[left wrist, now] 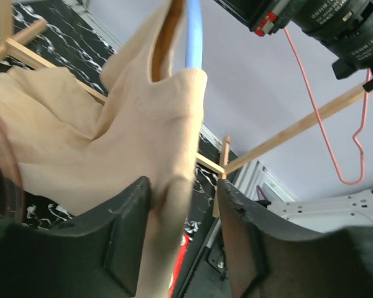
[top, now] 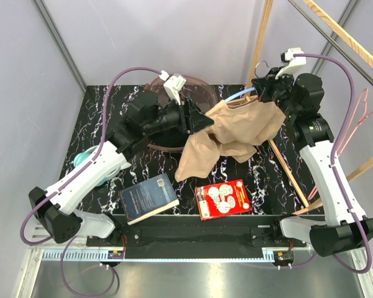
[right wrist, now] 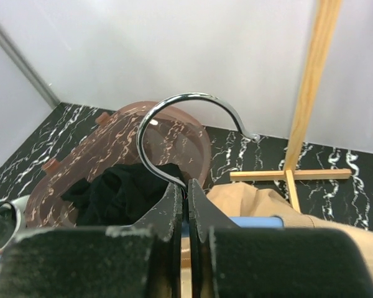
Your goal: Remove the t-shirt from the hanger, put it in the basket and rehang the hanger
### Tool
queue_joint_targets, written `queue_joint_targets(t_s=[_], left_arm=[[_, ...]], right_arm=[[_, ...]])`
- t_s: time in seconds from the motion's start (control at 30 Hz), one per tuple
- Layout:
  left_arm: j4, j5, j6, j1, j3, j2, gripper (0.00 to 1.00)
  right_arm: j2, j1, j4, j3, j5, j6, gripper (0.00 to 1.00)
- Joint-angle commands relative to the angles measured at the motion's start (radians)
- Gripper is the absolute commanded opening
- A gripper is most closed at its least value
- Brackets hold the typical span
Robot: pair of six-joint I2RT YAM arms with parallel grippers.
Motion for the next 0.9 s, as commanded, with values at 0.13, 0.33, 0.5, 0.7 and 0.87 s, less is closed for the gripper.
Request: queue_joint_targets(t_s=[0.13, 0.33, 0.5, 0.7, 0.87], left_arm=[[0.008, -0.076, 0.014, 0.003, -0.043, -0.099, 0.63], [-0.039, -0.134, 0.045, 0.003, -0.133, -0.174, 0.66], [-0.053, -0.139, 0.051, 0.003, -0.181, -0.193, 0.67], [-0.056, -0.16, 0.045, 0.003, -0.204, -0.168, 0.64], [-0.075, -0.176, 0.052, 0.003, -0.177, -0.15, 0.34]], right_arm=[[-0.092, 0.0, 0.085, -0.003, 0.099, 0.016, 0.0], [-0.132, 0.0, 0.082, -0.018, 0.112, 0.01, 0.0], [-0.137, 0.001, 0.082, -0.024, 0.122, 0.016, 0.0], [-0.151, -0.002, 0.076, -0.029, 0.133, 0.033, 0.0], [-0.152, 0.0, 0.079, -0.03, 0.156, 0.027, 0.0]])
